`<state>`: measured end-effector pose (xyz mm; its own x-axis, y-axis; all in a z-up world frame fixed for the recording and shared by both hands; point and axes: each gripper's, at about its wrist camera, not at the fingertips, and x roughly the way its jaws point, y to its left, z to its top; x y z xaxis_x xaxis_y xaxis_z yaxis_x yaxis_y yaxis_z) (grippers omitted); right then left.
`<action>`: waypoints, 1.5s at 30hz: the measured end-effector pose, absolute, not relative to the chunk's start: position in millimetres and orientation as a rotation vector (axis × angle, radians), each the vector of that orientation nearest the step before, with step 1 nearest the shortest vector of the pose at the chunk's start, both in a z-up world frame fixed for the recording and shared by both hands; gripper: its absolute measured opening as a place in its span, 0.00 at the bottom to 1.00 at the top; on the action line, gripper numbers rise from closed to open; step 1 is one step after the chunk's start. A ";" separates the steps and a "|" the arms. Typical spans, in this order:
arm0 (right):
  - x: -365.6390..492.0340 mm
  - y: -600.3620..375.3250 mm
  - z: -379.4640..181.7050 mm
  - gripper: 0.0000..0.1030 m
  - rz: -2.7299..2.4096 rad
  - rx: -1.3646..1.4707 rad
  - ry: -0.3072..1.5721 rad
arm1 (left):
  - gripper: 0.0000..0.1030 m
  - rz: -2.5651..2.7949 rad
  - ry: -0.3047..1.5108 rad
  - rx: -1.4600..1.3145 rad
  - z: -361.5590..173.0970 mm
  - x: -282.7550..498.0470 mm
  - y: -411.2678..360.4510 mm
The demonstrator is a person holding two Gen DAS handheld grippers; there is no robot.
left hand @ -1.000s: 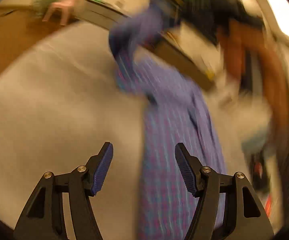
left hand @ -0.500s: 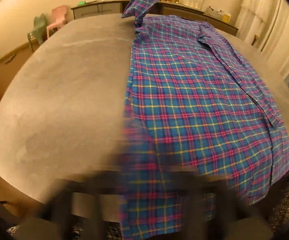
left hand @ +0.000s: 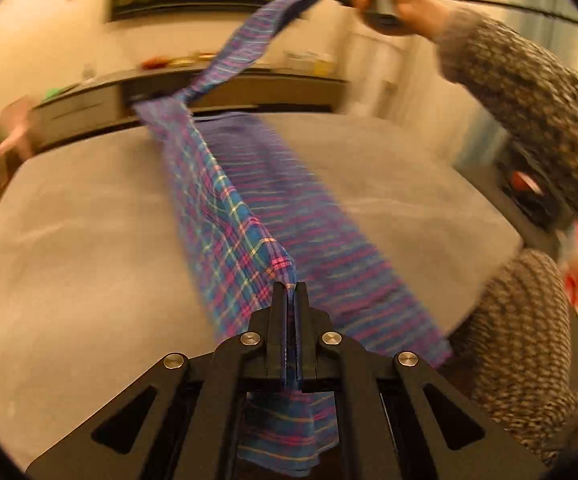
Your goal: Fold clothes
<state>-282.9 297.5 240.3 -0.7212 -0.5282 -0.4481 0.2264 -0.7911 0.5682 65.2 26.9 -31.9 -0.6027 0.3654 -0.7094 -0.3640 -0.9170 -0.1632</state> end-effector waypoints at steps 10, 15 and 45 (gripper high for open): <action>-250.6 399.1 142.5 0.04 -2.402 0.924 -0.787 | 0.28 2.271 -0.013 -1.340 -77.7 35.1 55.1; -246.9 373.9 126.6 0.05 -2.327 0.870 -0.712 | 0.37 2.287 -0.174 -1.271 -43.7 11.4 23.4; 32.4 218.3 -37.3 0.48 -2.026 1.272 0.019 | 0.45 2.421 -0.413 -1.458 -117.5 25.7 -45.5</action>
